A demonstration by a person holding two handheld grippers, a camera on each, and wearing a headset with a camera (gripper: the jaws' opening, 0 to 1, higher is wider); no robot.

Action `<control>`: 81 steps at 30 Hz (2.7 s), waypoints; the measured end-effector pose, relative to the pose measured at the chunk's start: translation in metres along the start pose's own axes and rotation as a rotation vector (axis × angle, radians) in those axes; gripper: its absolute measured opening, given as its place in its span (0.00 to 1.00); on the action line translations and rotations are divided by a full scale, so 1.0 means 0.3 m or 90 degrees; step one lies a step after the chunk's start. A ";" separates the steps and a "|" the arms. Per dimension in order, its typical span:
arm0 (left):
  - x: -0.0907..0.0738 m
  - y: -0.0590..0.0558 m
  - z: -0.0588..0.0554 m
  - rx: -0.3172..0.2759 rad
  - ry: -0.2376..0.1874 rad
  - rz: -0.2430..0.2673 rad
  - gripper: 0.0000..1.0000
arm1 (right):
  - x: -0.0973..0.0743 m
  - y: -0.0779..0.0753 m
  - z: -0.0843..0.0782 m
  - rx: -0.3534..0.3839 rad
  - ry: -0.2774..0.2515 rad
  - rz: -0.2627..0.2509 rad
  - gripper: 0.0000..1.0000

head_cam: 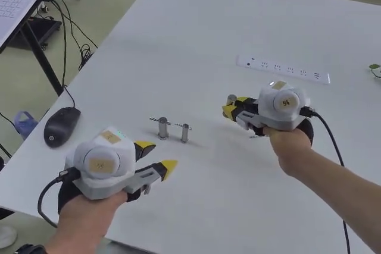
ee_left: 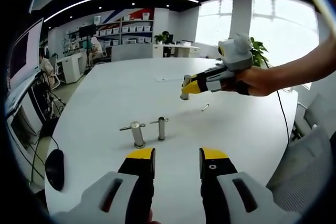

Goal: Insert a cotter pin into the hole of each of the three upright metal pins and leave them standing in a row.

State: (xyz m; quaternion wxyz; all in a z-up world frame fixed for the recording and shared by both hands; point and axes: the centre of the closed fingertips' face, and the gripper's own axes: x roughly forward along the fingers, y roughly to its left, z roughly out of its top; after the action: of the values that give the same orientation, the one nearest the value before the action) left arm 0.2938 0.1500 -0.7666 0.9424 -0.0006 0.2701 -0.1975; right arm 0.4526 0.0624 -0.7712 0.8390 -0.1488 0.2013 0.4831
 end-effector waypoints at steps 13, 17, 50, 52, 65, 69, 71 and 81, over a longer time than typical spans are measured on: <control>-0.008 -0.016 0.003 0.004 -0.002 -0.007 0.32 | -0.055 0.048 -0.026 -0.003 0.002 0.008 0.13; -0.009 -0.024 0.003 0.005 -0.003 -0.009 0.32 | -0.064 0.059 -0.037 -0.003 0.002 0.012 0.13; -0.050 -0.009 -0.010 -0.002 -0.002 -0.002 0.32 | -0.038 0.363 -0.125 0.026 0.013 0.075 0.13; -0.055 -0.008 -0.013 -0.003 -0.001 -0.001 0.32 | -0.032 0.374 -0.130 0.026 0.014 0.079 0.13; -0.062 0.002 -0.028 -0.009 0.005 0.003 0.32 | -0.014 0.424 -0.162 0.029 0.020 0.098 0.13; -0.061 -0.001 -0.031 -0.010 0.006 0.002 0.32 | -0.008 0.430 -0.182 0.034 0.024 0.100 0.13; -0.061 -0.002 -0.033 -0.010 0.007 0.001 0.32 | -0.009 0.437 -0.193 0.037 0.027 0.102 0.13; -0.063 0.000 -0.044 -0.013 0.012 0.003 0.31 | -0.010 0.463 -0.239 0.041 0.037 0.110 0.13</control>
State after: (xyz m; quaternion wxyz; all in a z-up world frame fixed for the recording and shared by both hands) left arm 0.2726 0.1584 -0.7683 0.9403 -0.0080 0.2808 -0.1923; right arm 0.3164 0.0960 -0.8401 0.7922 -0.1178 0.2527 0.5428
